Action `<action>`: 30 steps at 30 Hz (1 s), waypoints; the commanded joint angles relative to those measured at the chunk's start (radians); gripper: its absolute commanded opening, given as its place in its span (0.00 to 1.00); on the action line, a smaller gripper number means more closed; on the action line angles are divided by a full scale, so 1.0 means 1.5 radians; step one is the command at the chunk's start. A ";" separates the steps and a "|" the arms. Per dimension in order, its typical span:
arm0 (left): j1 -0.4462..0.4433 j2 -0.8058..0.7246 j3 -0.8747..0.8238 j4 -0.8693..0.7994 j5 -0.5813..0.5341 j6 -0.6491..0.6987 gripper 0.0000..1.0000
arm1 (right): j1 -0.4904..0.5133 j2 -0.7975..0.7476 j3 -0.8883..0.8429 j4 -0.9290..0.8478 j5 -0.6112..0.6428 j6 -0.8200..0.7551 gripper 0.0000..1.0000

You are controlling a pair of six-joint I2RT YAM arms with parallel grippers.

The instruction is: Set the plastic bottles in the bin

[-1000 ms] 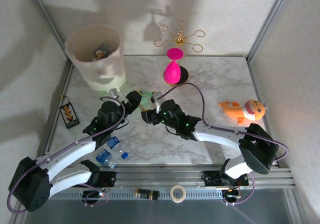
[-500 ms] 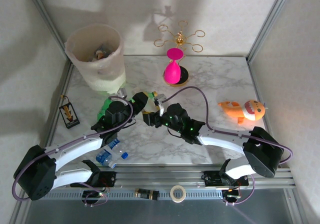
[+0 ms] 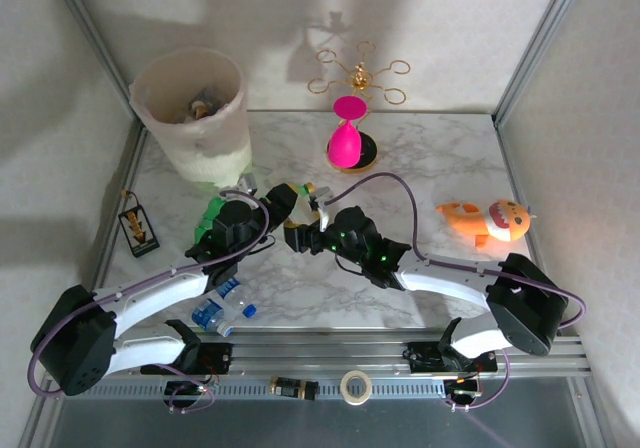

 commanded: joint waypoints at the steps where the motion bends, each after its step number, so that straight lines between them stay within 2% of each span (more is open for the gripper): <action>1: 0.024 0.014 0.050 0.014 -0.016 0.041 0.42 | -0.002 -0.040 -0.025 0.025 0.013 0.010 0.80; 8: 0.093 0.064 0.175 -0.037 0.020 0.127 0.36 | -0.010 -0.115 -0.081 0.020 0.035 0.035 0.98; 13: 0.136 0.096 0.300 -0.101 0.044 0.202 0.18 | -0.022 -0.156 -0.116 0.013 0.074 0.040 0.99; 16: 0.160 0.114 0.391 -0.169 0.046 0.263 0.00 | -0.031 -0.168 -0.125 -0.004 0.095 0.048 0.99; 23: 0.246 0.151 0.584 -0.296 0.023 0.380 0.00 | -0.040 -0.186 -0.142 -0.020 0.134 0.054 0.99; 30: 0.327 0.175 0.666 -0.326 -0.038 0.457 0.00 | -0.045 -0.185 -0.136 -0.049 0.172 0.066 0.99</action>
